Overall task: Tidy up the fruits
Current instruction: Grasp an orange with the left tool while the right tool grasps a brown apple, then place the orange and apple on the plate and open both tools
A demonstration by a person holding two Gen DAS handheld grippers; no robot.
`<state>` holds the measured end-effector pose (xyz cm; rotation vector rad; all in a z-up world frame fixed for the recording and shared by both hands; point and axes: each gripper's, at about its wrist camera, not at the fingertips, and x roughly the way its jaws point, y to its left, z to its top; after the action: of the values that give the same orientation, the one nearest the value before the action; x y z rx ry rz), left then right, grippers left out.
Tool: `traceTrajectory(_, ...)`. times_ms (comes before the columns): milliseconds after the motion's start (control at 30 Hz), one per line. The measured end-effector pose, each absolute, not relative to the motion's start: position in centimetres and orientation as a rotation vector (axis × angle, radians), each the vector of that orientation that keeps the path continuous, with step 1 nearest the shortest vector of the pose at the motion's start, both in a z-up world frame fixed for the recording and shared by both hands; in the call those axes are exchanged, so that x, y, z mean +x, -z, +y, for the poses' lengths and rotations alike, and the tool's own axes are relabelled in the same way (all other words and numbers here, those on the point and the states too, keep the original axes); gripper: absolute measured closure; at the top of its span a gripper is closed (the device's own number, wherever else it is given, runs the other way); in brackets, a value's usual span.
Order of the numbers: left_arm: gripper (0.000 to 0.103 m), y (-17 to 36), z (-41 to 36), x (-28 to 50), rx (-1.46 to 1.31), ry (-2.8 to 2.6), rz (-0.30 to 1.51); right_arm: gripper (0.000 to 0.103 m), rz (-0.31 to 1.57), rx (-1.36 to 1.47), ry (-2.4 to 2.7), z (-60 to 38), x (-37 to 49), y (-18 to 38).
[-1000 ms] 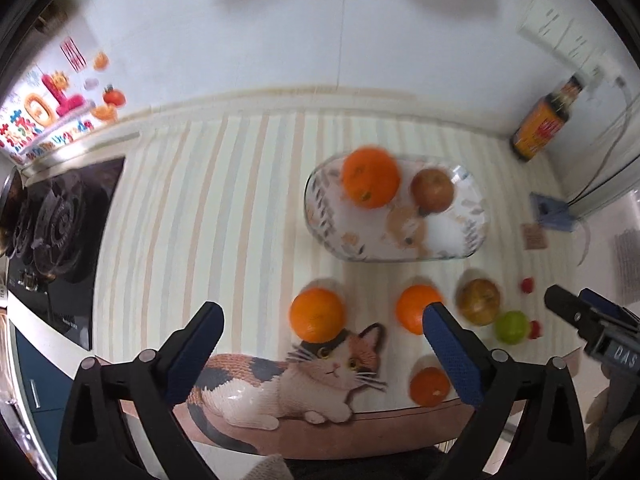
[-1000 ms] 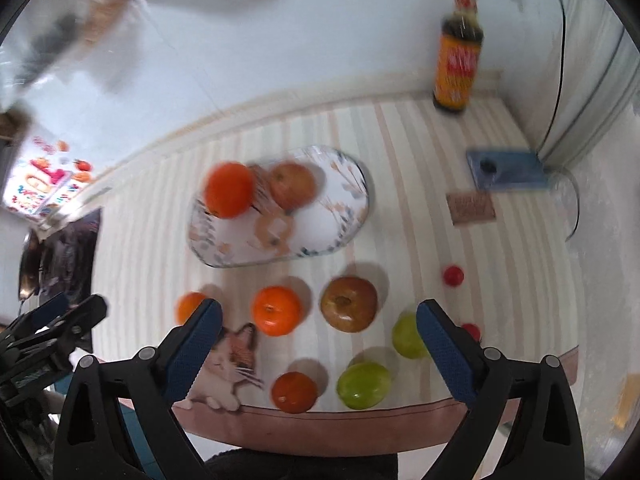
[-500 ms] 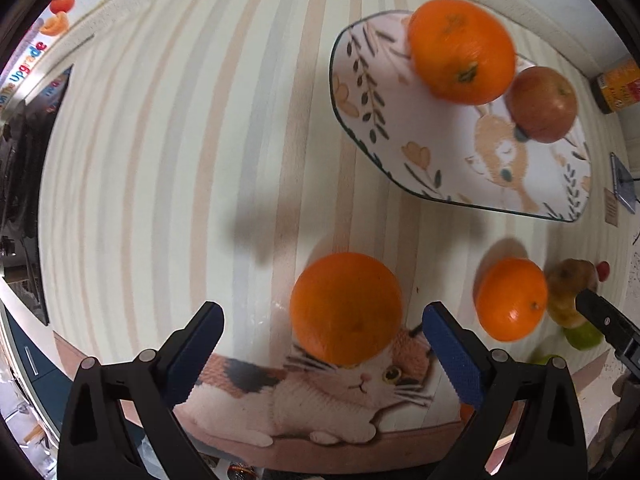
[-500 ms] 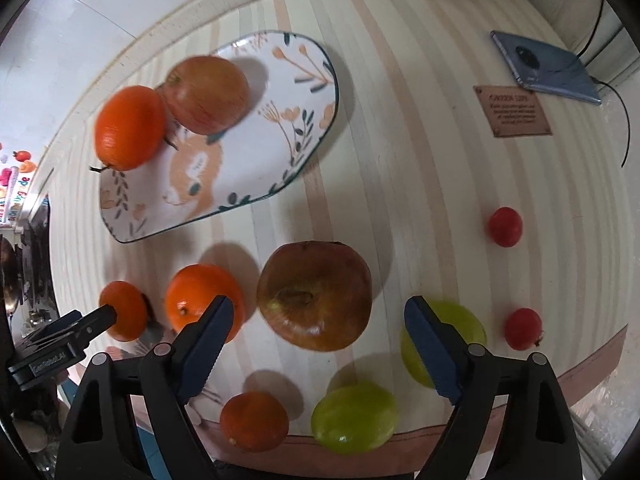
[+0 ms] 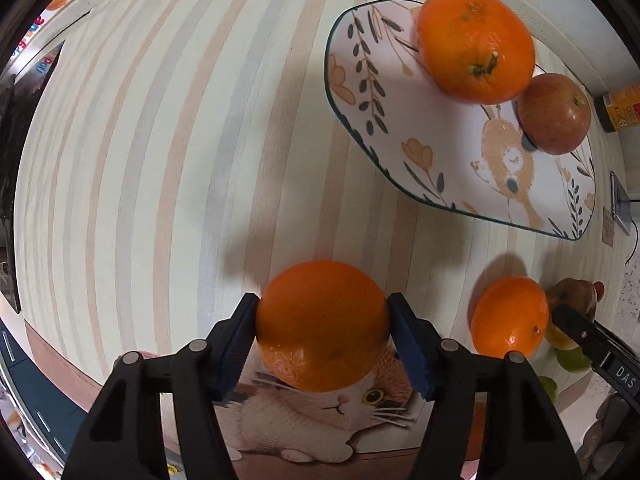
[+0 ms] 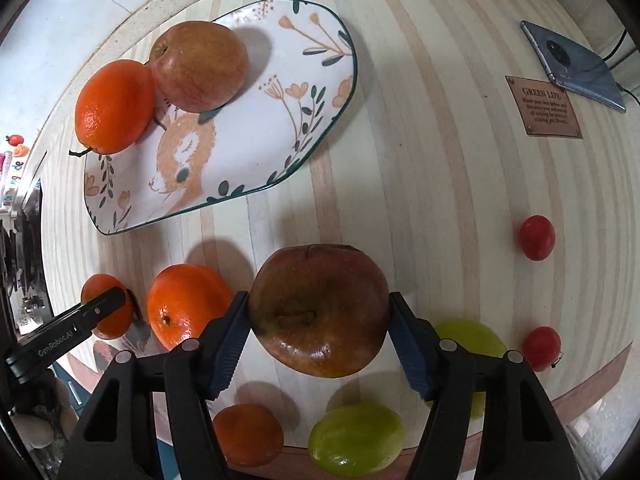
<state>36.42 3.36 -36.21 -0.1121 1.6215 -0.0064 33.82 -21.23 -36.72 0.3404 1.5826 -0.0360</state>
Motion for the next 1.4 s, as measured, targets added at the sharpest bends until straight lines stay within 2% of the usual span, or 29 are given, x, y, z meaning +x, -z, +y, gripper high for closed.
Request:
traceTrajectory(267, 0.041, 31.3, 3.6, 36.5, -0.17, 0.073, 1.538, 0.034, 1.527, 0.421, 0.003, -21.5, 33.9, 34.1)
traceTrajectory(400, 0.041, 29.0, 3.2, 39.8, -0.18, 0.087, 1.494, 0.034, 1.481, 0.444, -0.022, -21.1, 36.1, 32.1)
traceTrajectory(700, 0.041, 32.0, 2.8, 46.6, -0.147, 0.081, 1.572, 0.034, 1.497, 0.331, -0.033, -18.2, 42.9, 33.2)
traceTrajectory(1100, 0.04, 34.2, 2.4, 47.7, -0.136, 0.064, 1.66, 0.032, 1.566, 0.336, -0.05, -17.6, 45.8, 36.3)
traceTrajectory(1133, 0.038, 34.2, 2.4, 47.8, -0.133, 0.07, 1.663, 0.028, 1.57, 0.345, -0.051, -18.3, 45.7, 36.2)
traceTrajectory(1167, 0.032, 34.2, 2.3, 47.8, -0.135, 0.081, 1.661, 0.013, 1.579, 0.348, -0.036, -18.5, 45.8, 36.2)
traceTrajectory(1200, 0.022, 34.0, 2.2, 47.8, -0.118, 0.076, 1.655, 0.006, 1.582, 0.35, -0.03, -18.7, 45.8, 36.2)
traceTrajectory(1233, 0.013, 33.9, 2.0, 48.0, -0.107, 0.076, 1.647, 0.006, 1.574, 0.364, -0.032, -19.0, 45.7, 35.8)
traceTrajectory(1267, 0.01, 33.5, 2.0, 48.0, -0.103, 0.078, 1.635, 0.006, 1.57, 0.365, -0.029, -19.2, 45.7, 35.5)
traceTrajectory(1400, 0.008, 31.4, 2.4, 47.6, -0.122, 0.088, 1.597, 0.006, 1.545, 0.33, -0.027, -19.7, 45.3, 33.7)
